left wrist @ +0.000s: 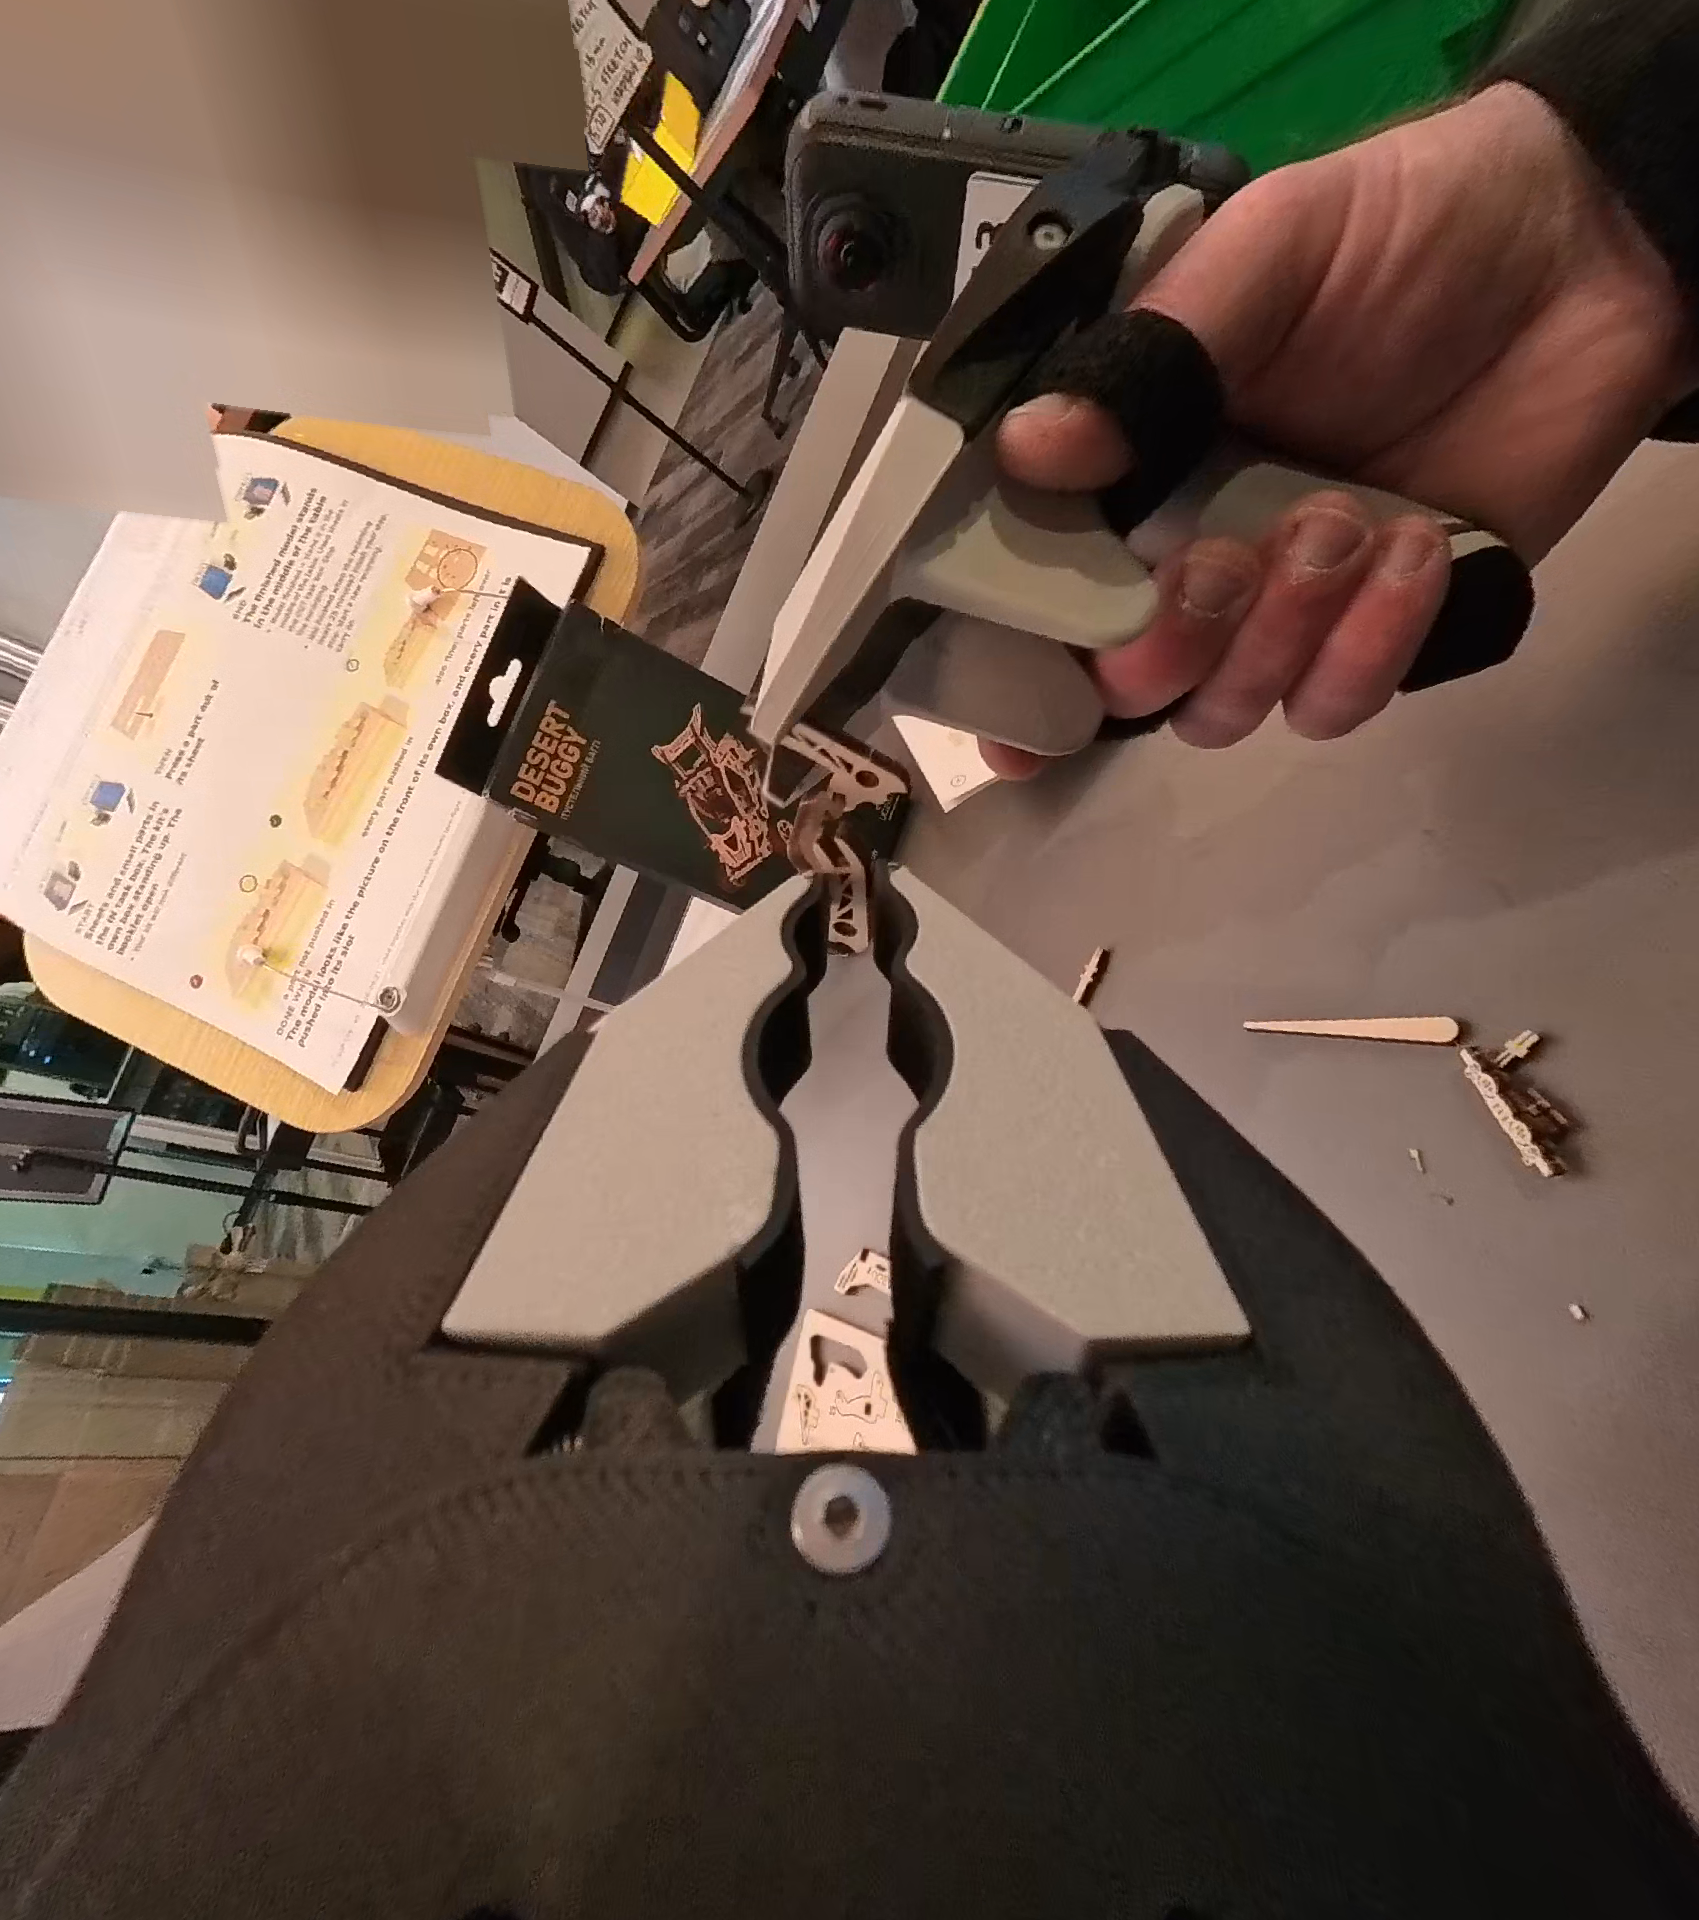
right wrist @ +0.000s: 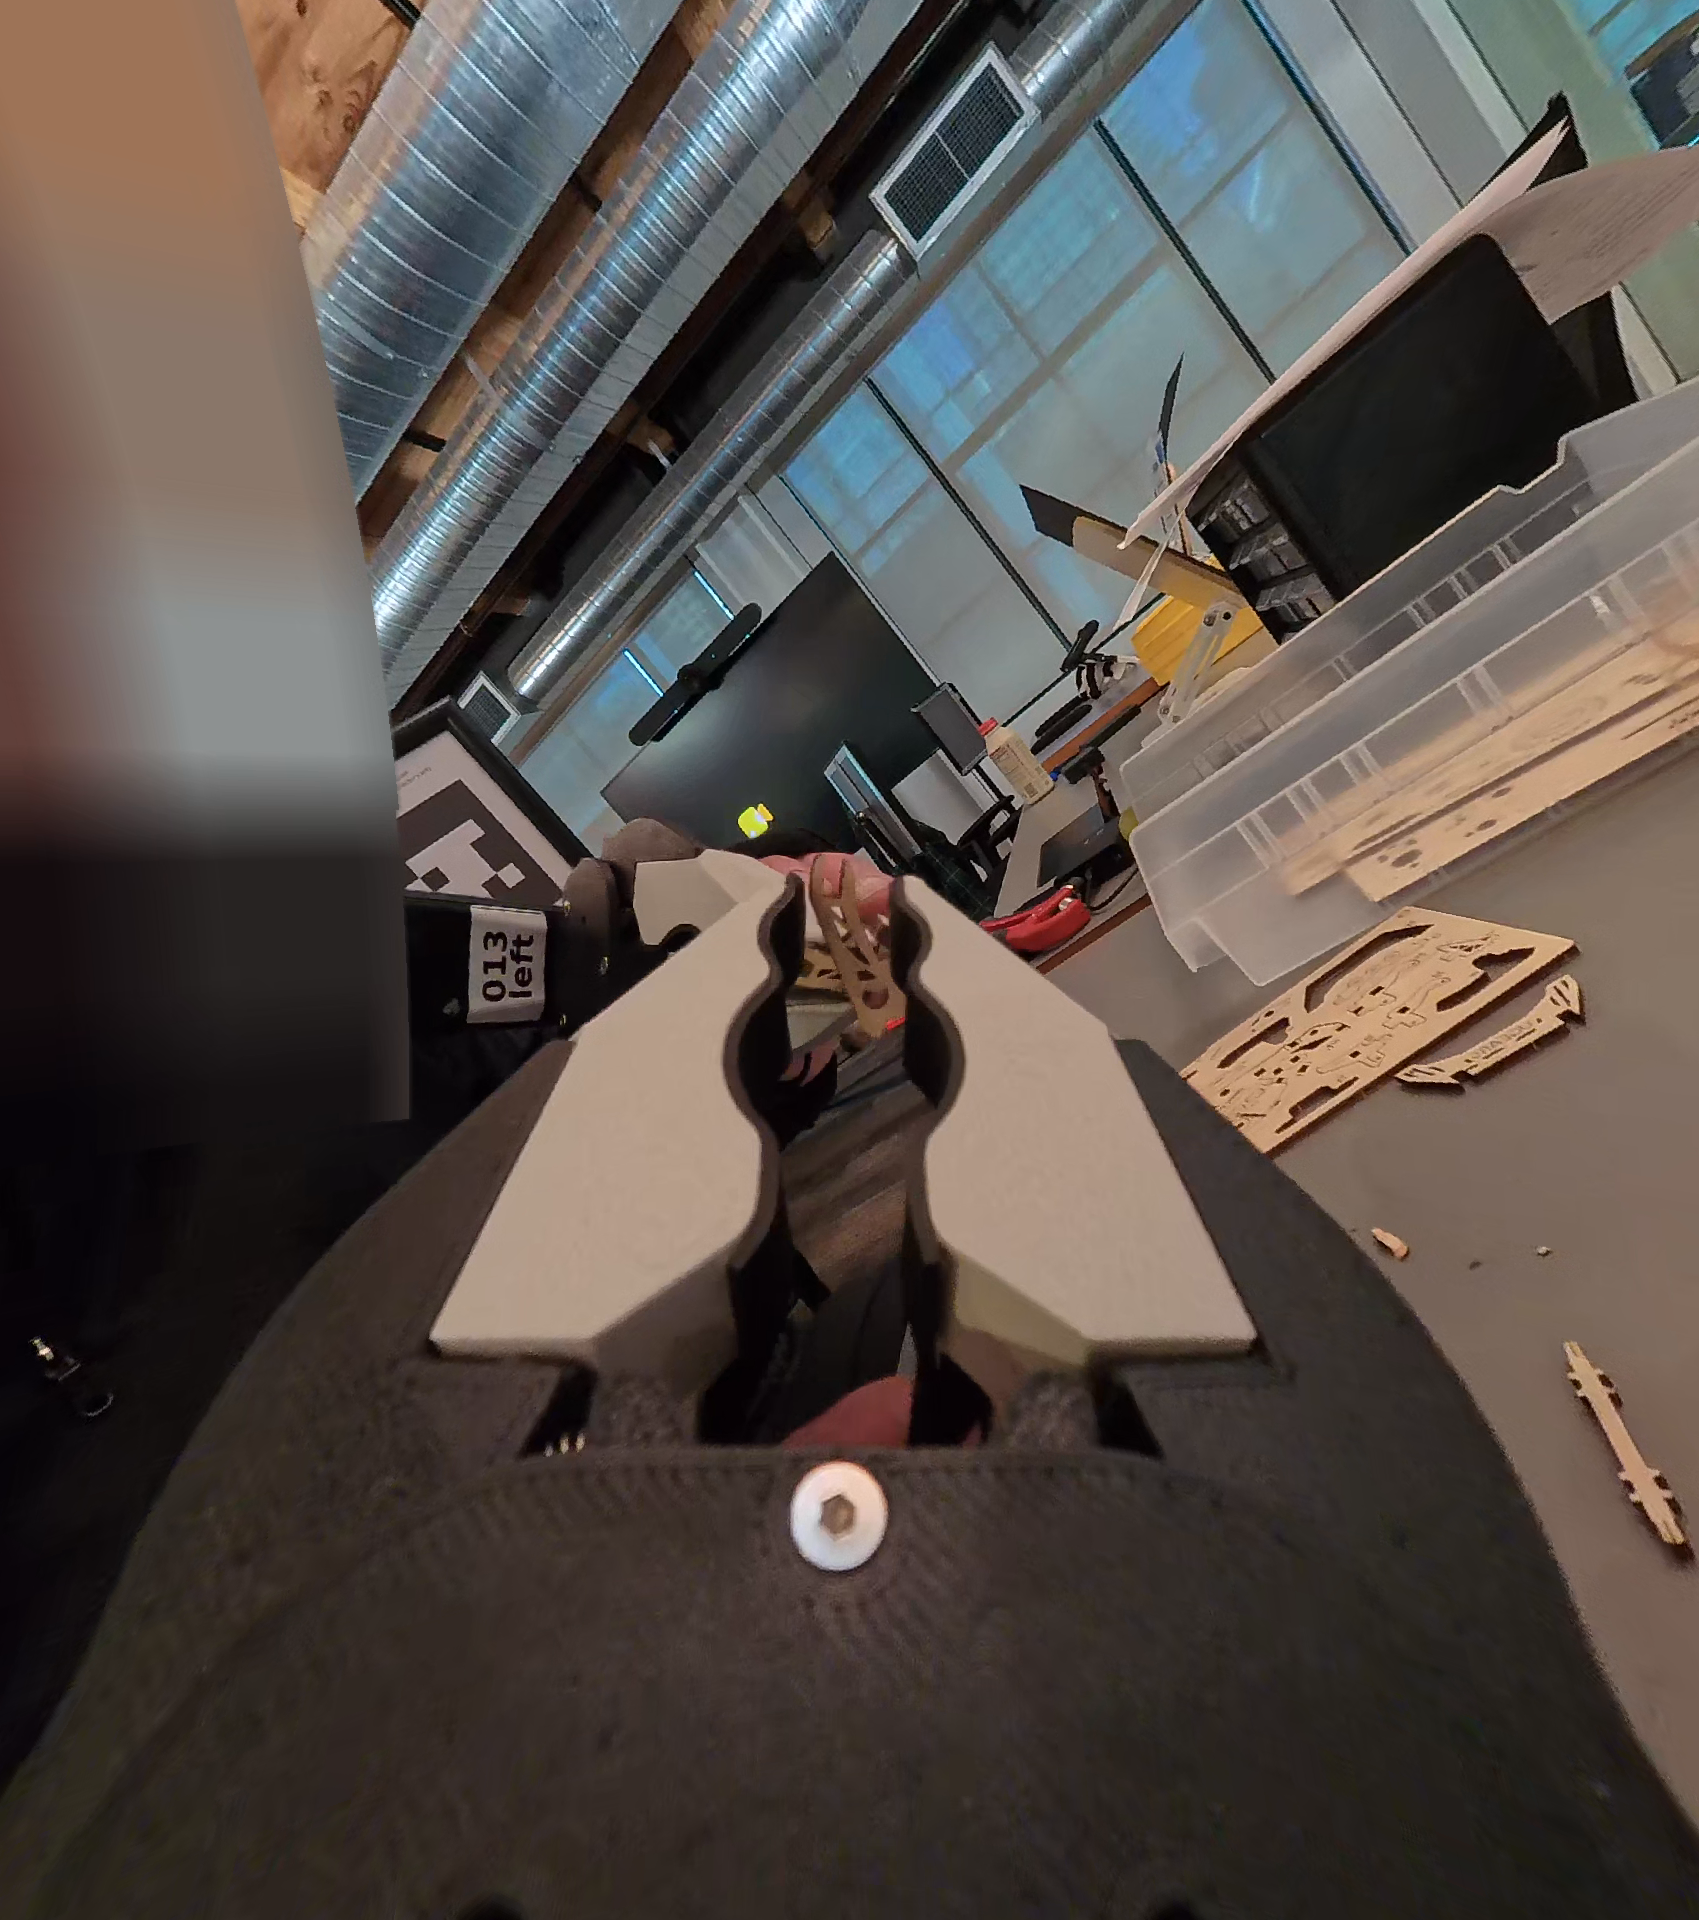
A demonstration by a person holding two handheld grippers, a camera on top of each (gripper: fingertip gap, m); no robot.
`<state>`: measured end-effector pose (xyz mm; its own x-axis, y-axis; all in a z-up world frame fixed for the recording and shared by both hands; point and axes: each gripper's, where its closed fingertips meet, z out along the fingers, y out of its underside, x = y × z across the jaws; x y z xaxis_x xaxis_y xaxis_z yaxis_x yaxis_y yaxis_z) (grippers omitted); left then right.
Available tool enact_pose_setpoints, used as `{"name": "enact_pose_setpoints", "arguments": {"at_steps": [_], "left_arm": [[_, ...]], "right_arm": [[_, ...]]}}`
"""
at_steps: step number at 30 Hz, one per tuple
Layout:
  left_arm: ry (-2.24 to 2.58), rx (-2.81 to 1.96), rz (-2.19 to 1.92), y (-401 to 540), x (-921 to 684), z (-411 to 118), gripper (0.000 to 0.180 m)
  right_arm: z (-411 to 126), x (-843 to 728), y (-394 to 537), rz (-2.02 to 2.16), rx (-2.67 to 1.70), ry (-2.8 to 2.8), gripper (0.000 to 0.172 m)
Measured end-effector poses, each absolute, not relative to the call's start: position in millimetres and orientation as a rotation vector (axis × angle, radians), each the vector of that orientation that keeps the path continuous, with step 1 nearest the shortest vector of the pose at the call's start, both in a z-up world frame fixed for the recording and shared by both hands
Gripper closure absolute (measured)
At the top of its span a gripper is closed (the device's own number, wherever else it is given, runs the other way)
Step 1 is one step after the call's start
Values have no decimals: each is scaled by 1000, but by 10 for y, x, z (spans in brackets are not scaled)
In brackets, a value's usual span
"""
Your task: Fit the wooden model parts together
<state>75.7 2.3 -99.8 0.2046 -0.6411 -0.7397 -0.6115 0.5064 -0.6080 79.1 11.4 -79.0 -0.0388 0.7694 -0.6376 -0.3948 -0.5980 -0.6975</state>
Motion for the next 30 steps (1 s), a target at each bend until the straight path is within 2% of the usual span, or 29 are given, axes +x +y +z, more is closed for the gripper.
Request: {"name": "enact_pose_setpoints", "arguments": {"at_steps": [13, 18, 24, 30], "left_arm": [[1356, -1275, -248, 55, 731, -962, 175], [1285, -1364, -412, 79, 705, -932, 175], [1285, -1377, -421, 63, 709, -927, 175], [1265, -1404, -484, 56, 713, -927, 175]], "right_arm": [[-770, 864, 109, 1661, -1398, -462, 143], [-839, 800, 91, 1519, -1472, -579, 144], [-859, 792, 120, 1451, -1486, -607, 155], [-868, 775, 114, 1370, -1496, -662, 155]]}}
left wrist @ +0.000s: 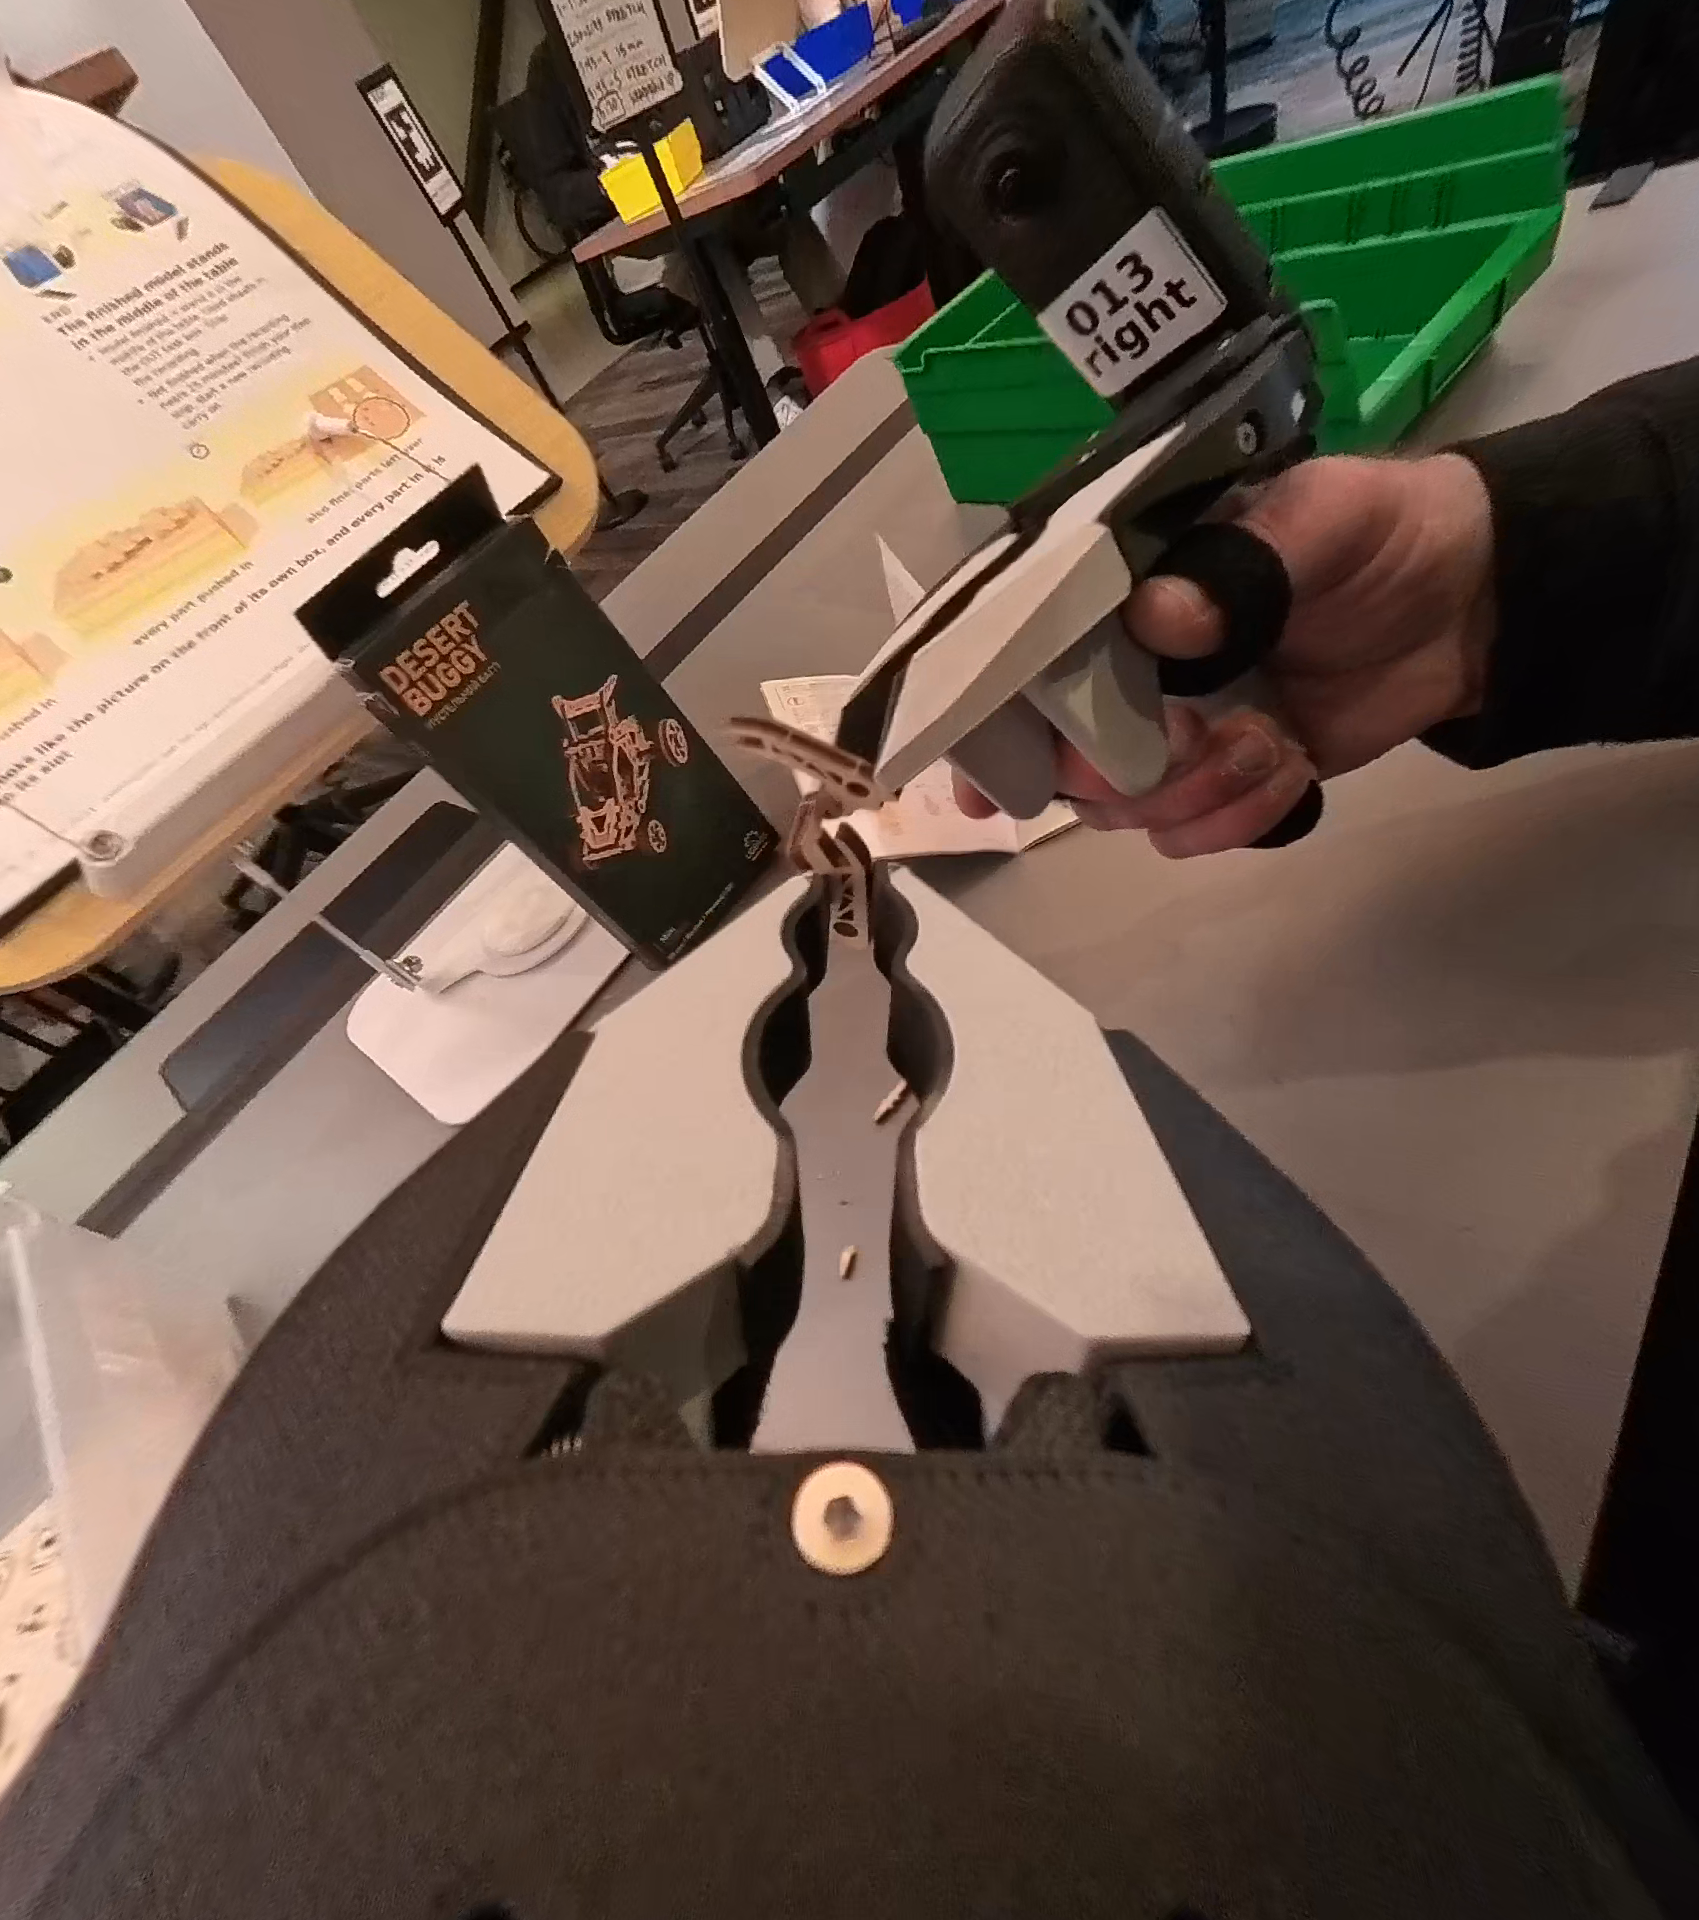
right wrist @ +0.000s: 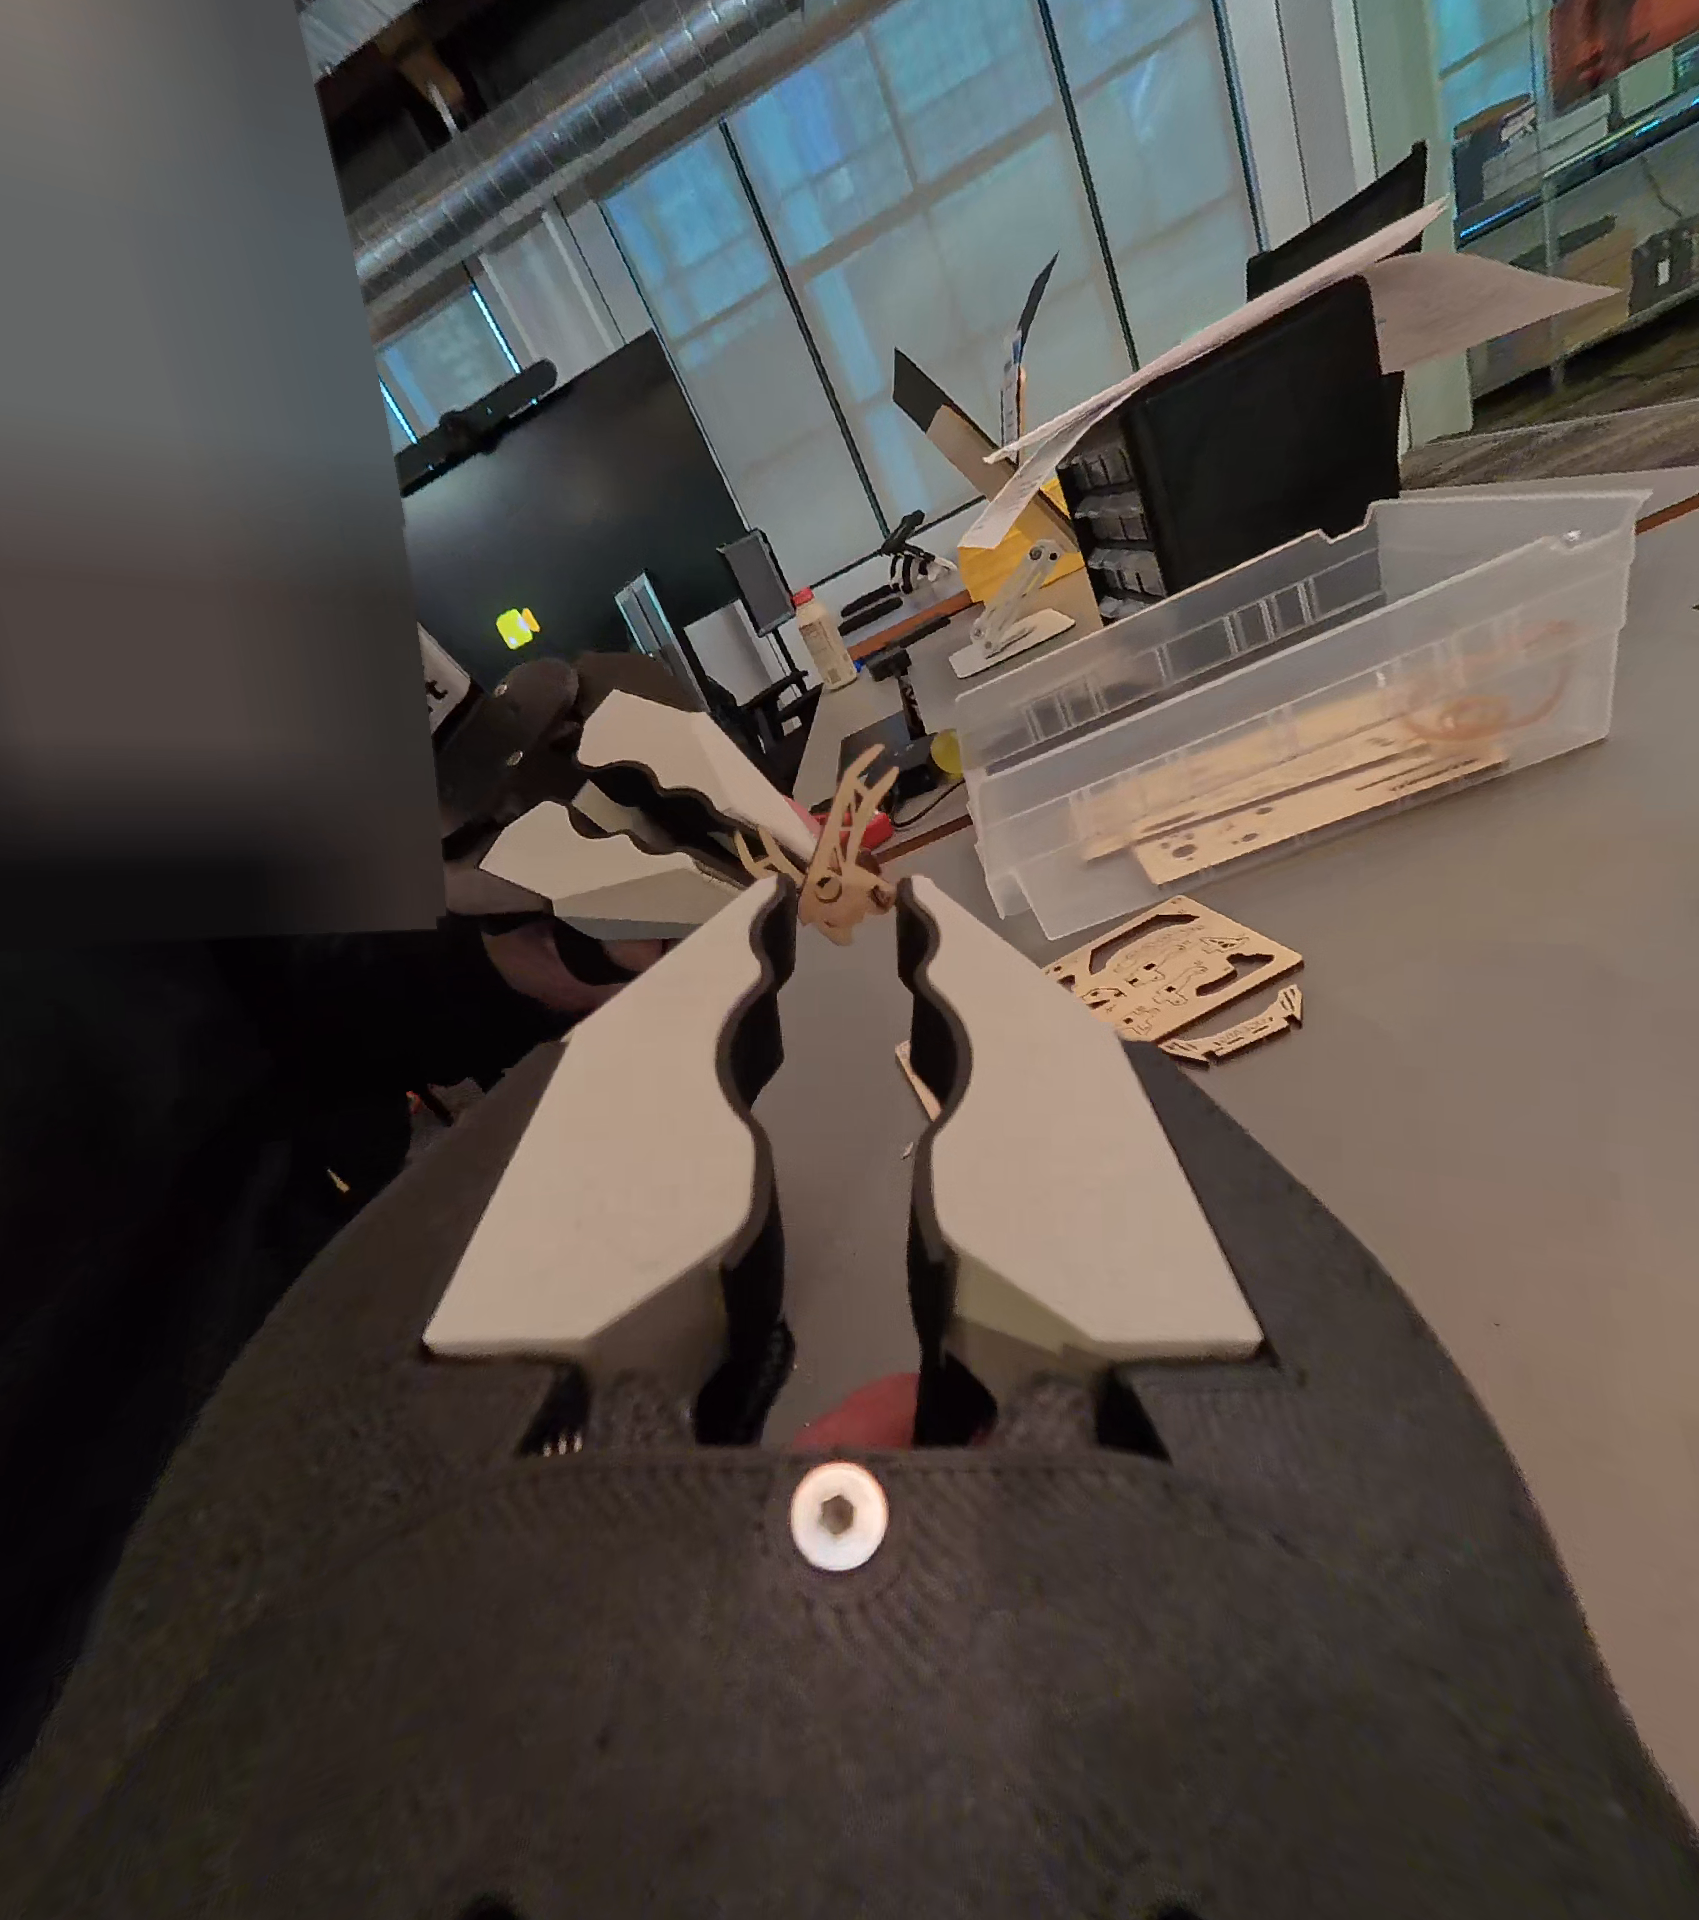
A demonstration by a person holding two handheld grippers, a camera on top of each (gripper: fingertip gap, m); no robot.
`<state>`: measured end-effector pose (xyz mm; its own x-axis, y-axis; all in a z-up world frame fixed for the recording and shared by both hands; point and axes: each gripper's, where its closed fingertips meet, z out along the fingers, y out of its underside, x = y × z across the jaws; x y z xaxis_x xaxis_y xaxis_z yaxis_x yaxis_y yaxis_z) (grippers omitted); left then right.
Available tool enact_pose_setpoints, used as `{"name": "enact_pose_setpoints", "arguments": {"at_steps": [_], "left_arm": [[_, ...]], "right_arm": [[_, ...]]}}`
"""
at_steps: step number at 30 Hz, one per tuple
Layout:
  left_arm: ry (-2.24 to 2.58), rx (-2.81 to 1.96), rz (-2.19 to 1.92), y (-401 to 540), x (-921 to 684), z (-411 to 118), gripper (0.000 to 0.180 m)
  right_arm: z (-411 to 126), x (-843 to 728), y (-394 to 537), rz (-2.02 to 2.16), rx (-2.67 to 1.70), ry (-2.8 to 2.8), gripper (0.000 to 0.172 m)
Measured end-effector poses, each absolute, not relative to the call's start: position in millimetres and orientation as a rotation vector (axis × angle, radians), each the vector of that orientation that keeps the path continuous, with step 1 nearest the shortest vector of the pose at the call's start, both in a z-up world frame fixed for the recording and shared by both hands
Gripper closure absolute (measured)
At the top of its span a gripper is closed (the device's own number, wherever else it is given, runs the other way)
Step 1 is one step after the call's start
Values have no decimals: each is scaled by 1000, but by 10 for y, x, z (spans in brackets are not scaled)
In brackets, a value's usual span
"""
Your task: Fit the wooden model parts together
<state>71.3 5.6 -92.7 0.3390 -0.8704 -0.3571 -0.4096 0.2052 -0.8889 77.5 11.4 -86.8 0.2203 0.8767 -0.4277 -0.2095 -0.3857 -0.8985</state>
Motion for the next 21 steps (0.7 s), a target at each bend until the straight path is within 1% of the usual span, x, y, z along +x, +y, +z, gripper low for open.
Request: {"name": "enact_pose_setpoints", "arguments": {"at_steps": [9, 15, 21], "left_arm": [[1160, -1533, -786, 82, 708, -920, 175], [1140, -1558, -856, 84, 703, -925, 175], [1167, -1531, -825, 72, 709, -936, 175]], "right_arm": [[-883, 784, 134, 1332, -1519, -714, 155], [-886, 782, 133, 1333, -1536, -738, 155], [-866, 769, 139, 1373, -1564, -714, 144]]}}
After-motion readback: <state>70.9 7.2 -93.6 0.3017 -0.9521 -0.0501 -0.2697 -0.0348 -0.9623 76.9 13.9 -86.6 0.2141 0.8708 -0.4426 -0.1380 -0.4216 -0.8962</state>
